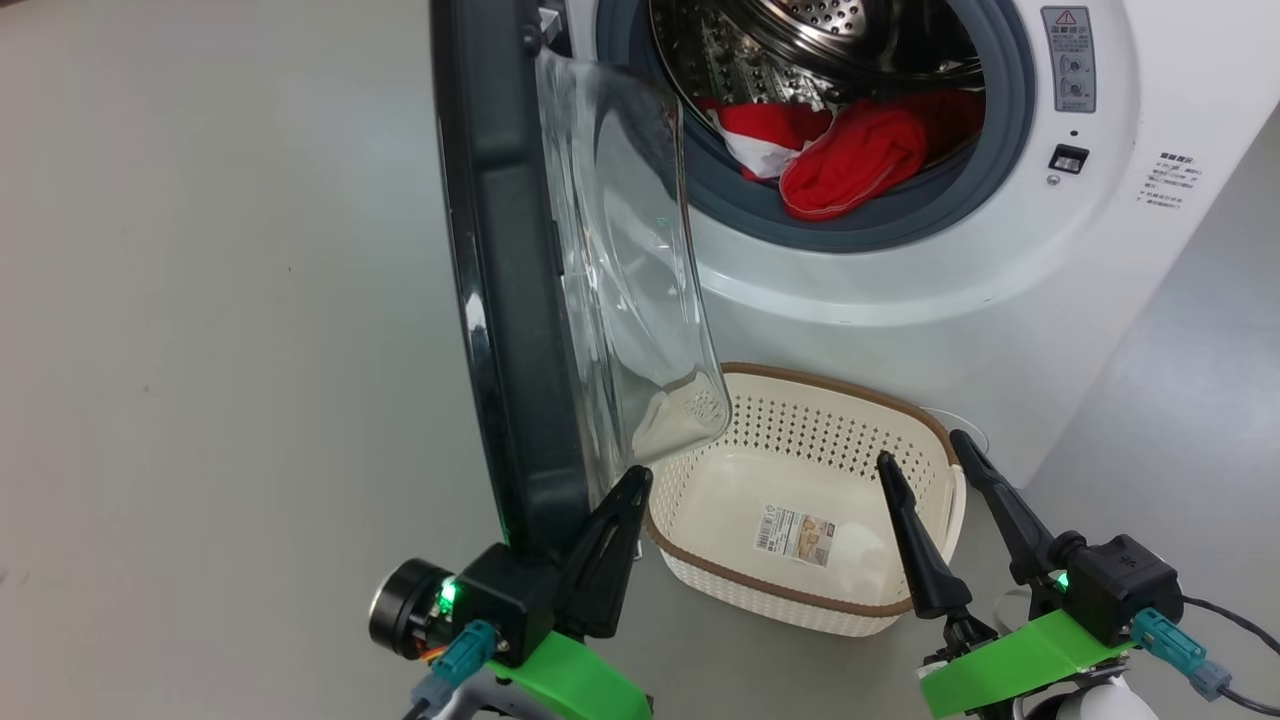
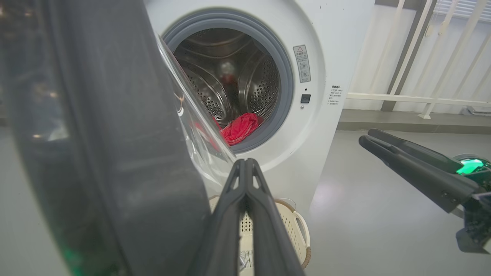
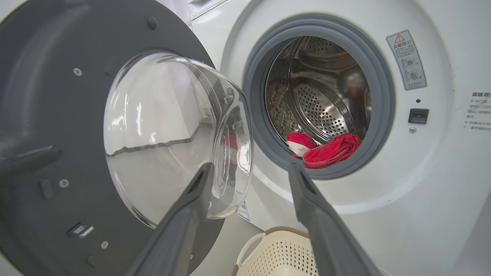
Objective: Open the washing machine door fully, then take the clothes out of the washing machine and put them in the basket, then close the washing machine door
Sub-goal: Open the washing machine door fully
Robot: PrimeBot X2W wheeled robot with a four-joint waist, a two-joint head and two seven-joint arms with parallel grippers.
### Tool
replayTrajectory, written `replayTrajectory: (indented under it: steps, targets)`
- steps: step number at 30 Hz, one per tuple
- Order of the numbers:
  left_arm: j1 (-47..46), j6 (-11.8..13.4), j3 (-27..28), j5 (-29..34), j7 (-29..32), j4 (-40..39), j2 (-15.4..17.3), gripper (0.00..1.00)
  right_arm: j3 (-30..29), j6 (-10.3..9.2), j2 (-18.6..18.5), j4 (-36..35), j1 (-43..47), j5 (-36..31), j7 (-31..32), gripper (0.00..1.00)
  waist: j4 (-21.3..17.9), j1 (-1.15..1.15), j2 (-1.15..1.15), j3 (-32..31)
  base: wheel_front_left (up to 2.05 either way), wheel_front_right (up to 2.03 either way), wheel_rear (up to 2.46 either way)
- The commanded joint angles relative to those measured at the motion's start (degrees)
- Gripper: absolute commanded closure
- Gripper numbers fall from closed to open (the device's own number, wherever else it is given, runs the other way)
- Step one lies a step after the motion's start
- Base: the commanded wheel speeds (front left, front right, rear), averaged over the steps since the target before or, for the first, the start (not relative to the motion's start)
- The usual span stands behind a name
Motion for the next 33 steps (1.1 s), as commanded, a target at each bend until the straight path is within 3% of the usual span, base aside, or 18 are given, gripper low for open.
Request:
replayTrajectory:
  steps: [1, 16, 33]
  targets:
    - [-1.5, 1.0, 2.9, -0.1, -0.4, -0.8, 0.9, 1.0, 1.2, 0.2, 0.1, -1.6, -2.3, -0.2, -0.4, 0.0, 0.1, 0.0, 0.0, 0.1, 0.0, 0.0, 0.0]
    - [0.5, 4.9, 5.7, -0.7, -1.1, -2.9, 2.1, 1.0, 2.0, 0.2, 0.1, -0.8, -2.8, -1.1, -0.4, 0.0, 4.8, 0.0, 0.0, 1.5, 0.0, 0.0, 0.0]
    - [2.3, 9.2, 11.8, -2.0, -2.7, -3.8, 5.2, 1.0, 6.2, 0.2, 0.1, 2.3, -6.4, -1.8, -0.4, 0.0, 5.3, 0.0, 0.0, 3.0, 0.0, 0.0, 0.0]
